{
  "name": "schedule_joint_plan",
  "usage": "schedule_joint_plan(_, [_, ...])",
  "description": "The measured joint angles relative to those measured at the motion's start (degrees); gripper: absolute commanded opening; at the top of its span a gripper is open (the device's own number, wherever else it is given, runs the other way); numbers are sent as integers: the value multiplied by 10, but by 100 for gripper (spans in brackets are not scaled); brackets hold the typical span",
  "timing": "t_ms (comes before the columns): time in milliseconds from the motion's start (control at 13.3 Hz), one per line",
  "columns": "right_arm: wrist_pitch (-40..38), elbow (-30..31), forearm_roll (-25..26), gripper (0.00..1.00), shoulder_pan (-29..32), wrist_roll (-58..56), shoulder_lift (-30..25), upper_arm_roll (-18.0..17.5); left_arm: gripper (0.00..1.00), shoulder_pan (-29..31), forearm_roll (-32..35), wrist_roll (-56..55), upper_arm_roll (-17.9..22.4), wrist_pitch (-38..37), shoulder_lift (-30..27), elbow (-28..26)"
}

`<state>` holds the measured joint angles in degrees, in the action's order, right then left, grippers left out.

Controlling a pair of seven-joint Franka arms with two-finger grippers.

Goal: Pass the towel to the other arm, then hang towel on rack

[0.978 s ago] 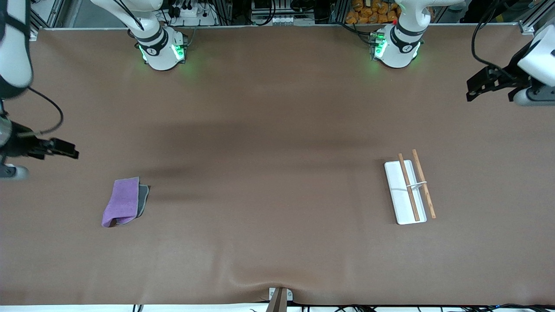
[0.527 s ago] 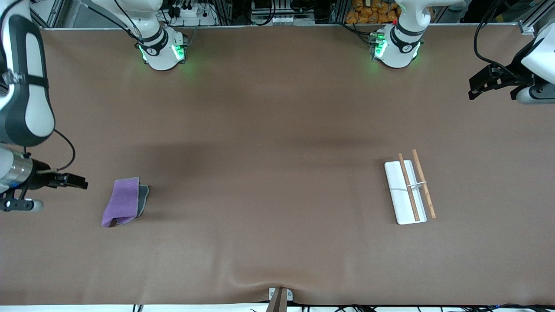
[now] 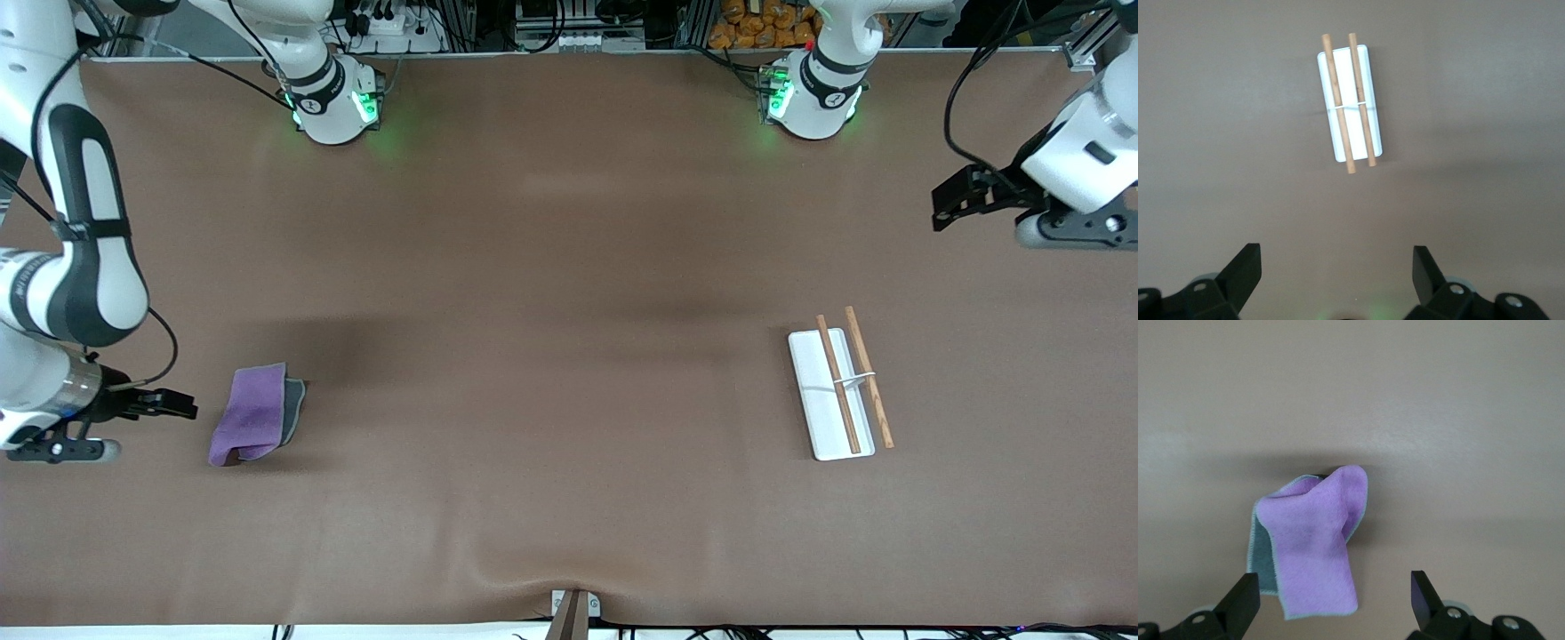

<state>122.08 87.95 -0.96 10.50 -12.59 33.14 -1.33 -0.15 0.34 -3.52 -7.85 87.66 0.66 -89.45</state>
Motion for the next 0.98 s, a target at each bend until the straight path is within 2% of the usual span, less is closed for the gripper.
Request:
schedule_joint_plan(527, [18,0,-3,100,0,-33,45,-4,100,-20,-92,-12,-3,66,69,0])
schedule_joint_plan(752, [29,-1,-21,100,-1,-37,59,-7,100,-67,-96,-91,-6,109,101,0])
schedule_joint_plan(978, [81,-1,-28,100,-2,-42,82,-8,100,-128,-96,-198,-8,145,120,0])
